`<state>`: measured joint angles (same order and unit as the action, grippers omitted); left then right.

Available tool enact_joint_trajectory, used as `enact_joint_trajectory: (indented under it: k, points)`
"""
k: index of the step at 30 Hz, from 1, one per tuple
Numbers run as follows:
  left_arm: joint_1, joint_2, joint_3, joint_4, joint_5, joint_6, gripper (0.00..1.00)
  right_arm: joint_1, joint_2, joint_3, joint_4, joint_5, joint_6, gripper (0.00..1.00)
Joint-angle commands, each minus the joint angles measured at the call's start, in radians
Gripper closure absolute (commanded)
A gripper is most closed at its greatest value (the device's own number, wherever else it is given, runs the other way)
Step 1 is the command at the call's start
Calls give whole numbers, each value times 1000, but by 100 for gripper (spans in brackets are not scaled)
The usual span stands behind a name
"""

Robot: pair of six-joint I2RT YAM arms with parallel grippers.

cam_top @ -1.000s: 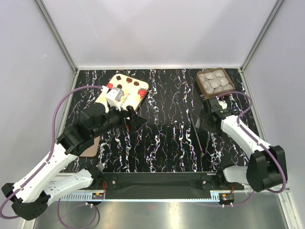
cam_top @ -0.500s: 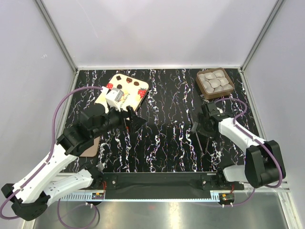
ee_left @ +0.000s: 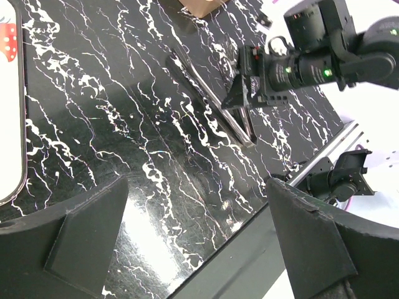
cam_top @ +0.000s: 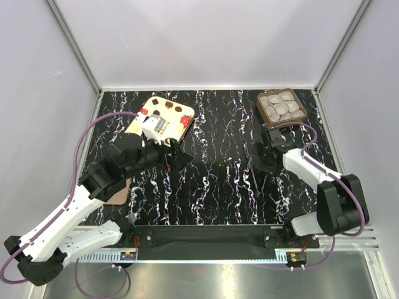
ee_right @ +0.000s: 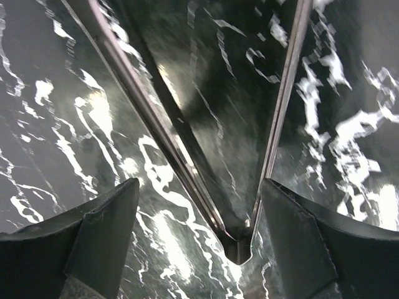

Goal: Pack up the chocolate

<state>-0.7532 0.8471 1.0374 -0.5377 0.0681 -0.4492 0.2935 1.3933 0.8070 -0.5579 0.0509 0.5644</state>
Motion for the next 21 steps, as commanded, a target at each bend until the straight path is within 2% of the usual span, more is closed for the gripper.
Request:
enact_joint_trajectory:
  k: [1,9,14,17,19,21]
  points:
    - [3,0,16,35,6,12,1,1,68,34,62,-39,-43,14]
    - [3,4,13,27,-17,29,1,15,213,122,108,-80,-126,15]
    - [3,3,18,22,-24,32,1,18,239,196,52,-11,-161,14]
    - [3,0,16,22,-25,30,1,16,205,225,15,21,-143,9]
    - [3,-2,15,25,-25,29,1,16,175,234,-11,39,-112,0]
    - [3,0,10,31,-19,26,1,16,155,232,-19,52,-89,0]
